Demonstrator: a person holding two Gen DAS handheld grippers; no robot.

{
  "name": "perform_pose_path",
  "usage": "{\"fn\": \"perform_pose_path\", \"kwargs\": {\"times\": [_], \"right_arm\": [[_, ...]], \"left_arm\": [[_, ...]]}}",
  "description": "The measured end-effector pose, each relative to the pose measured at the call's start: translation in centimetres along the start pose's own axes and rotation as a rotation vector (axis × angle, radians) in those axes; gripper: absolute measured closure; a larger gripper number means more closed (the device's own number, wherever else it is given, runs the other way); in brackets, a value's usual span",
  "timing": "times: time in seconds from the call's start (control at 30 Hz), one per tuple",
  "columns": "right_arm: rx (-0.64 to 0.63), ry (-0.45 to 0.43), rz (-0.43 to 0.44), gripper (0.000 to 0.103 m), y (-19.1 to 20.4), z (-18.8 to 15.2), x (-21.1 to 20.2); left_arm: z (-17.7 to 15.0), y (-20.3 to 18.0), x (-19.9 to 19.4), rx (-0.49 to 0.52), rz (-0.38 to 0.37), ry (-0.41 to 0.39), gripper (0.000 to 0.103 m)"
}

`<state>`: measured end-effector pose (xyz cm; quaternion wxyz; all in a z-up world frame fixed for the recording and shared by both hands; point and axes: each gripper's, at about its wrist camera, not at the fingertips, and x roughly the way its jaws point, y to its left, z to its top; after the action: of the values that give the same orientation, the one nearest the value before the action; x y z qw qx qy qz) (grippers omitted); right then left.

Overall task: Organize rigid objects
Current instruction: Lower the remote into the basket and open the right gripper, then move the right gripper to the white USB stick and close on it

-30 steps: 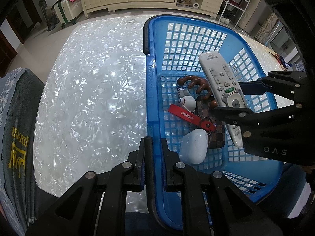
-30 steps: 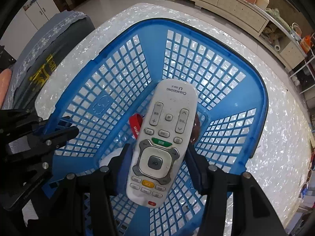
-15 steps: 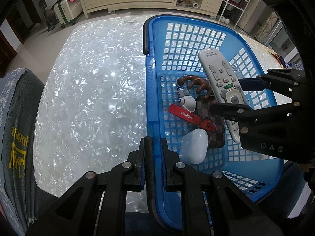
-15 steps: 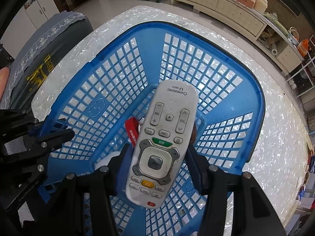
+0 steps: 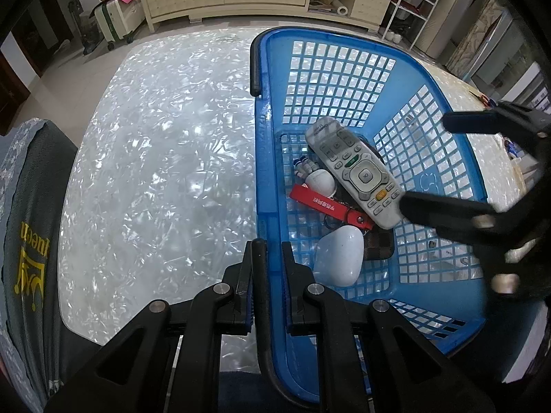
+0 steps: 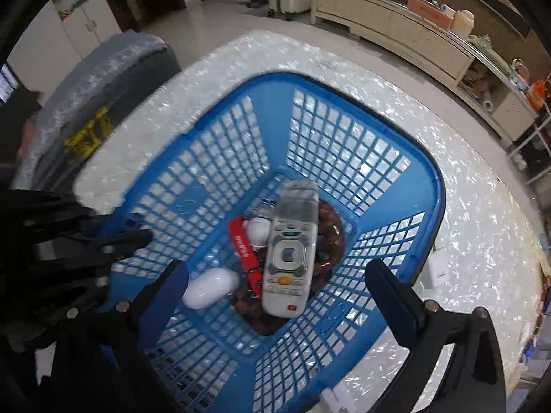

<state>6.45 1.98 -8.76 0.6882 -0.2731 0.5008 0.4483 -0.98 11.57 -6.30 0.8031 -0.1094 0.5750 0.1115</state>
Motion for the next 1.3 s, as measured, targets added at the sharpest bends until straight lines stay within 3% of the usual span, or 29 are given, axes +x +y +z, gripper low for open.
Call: {"fn": "perform_pose_path", "kwargs": {"times": [0.2,0.5,0.9,1.3], "right_arm": [[0.012,-0.064,0.004,0.000,-1.7,-1.0,-4.6],[-0.004,-0.075,-0.023,0.000,-5.4,-5.6,-8.3],[0.072,-0.005,-0.082,0.000,-9.0,-10.7,-6.0],[0.103,0.059,-0.050,0.000,-9.2,-13.1,-2.6]], "left_arm": [[0.1,-0.3,0.0,0.009,0.022,0.004,0.089],[0.1,-0.3,0.0,0.009,0.031,0.006,0.089],[0.1,-0.3,0.0,0.003,0.039,0.010,0.089],[0.0,-0.2,-0.1,0.004,0.037,0.008,0.089]]}}
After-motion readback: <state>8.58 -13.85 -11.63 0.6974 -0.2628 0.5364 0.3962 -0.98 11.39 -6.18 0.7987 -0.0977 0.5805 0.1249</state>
